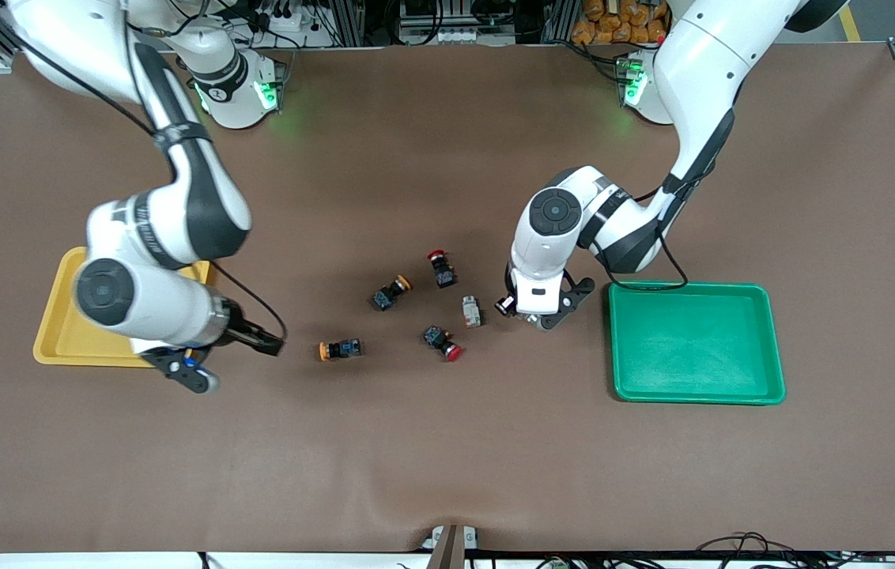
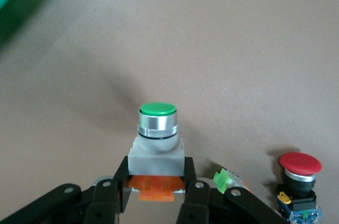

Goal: Place green and yellow buttons in trays
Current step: 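Carry the green button toward the green tray while the right gripper grasps a yellow button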

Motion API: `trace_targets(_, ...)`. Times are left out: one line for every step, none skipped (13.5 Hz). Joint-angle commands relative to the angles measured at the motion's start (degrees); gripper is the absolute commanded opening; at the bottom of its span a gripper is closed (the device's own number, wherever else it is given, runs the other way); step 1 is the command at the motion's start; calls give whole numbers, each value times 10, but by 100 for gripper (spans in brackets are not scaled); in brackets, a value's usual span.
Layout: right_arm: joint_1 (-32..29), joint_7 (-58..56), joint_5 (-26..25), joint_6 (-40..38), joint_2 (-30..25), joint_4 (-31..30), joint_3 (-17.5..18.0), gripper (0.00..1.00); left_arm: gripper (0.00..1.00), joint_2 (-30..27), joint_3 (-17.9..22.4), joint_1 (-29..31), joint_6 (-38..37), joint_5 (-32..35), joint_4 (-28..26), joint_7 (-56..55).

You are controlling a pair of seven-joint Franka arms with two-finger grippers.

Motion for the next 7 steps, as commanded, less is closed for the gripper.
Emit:
trace_targets(25, 139, 24, 38, 30, 20, -3, 100, 0, -9, -1, 12, -40, 13, 22, 25)
trace_targets(38, 202, 33, 64, 38, 20, -3, 100, 0, -14, -2, 19, -45, 13, 26, 43)
trace_targets(49, 250, 31, 87, 47, 20, -4, 100, 0, -21, -2, 28, -46, 13, 25, 58)
trace_targets(59, 289, 31, 101, 57, 19, -4, 100, 0, -25, -4, 37, -51, 12, 26, 74)
trace_targets(66, 322, 29, 108, 65, 19, -4, 100, 0, -33, -4, 46, -60, 12, 26, 95)
trace_targets(69, 362, 31, 118, 76, 20, -4, 100, 0, -36, -5, 56, -68, 9, 26, 121)
trace_targets(69, 406, 30, 130, 89, 21, -5, 100, 0, -44, -5, 66, -73, 7, 25, 143)
